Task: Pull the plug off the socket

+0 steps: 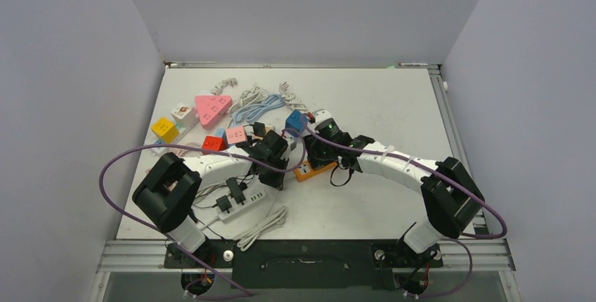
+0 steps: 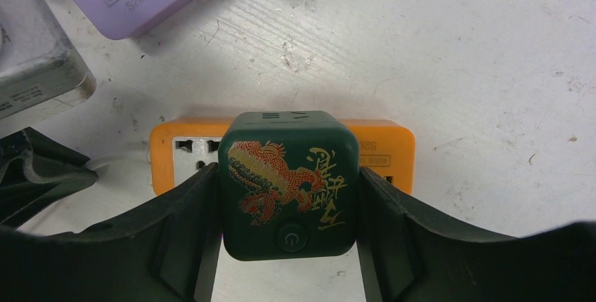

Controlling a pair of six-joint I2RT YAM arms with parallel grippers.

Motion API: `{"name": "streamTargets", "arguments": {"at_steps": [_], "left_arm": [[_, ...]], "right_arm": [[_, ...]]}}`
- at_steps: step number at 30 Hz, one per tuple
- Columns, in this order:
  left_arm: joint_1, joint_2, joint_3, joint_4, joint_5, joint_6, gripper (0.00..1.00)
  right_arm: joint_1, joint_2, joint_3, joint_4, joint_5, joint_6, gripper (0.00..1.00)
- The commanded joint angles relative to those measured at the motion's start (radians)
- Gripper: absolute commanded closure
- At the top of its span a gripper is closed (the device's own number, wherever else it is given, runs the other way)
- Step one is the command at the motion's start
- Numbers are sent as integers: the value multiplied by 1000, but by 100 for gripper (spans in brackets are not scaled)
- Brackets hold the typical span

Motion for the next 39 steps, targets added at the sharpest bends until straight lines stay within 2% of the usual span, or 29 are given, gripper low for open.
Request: {"name": "streamTargets", "arguments": {"at_steps": [1,6,10,12,17,25,31,39], "left_arm": [[-5,24,12,-39,-46,6,100],[-3,23,14,-39,-41,4,100],[0,19,15,-34,-30,0,100],[15,18,12,-25,4,-9,100],[38,38,19,-18,58,-19,100],[44,36,21,-15,63,-20,100],[49,33,23,-21,51,-15,100],[50,31,30,-31,23,-7,100]], "right_arm": [[-65,10,0,-88,-56,-7,85],[-56,19,5,-89,-20,4,87],[-1,21,24,-104,105,14,89],[33,24,35,-113,189,24,94],[135,50,65,-150,374,40,95],[185,86,86,-166,439,52,95],[174,88,89,-150,369,54,95],[44,26,44,-82,107,50,95]]}}
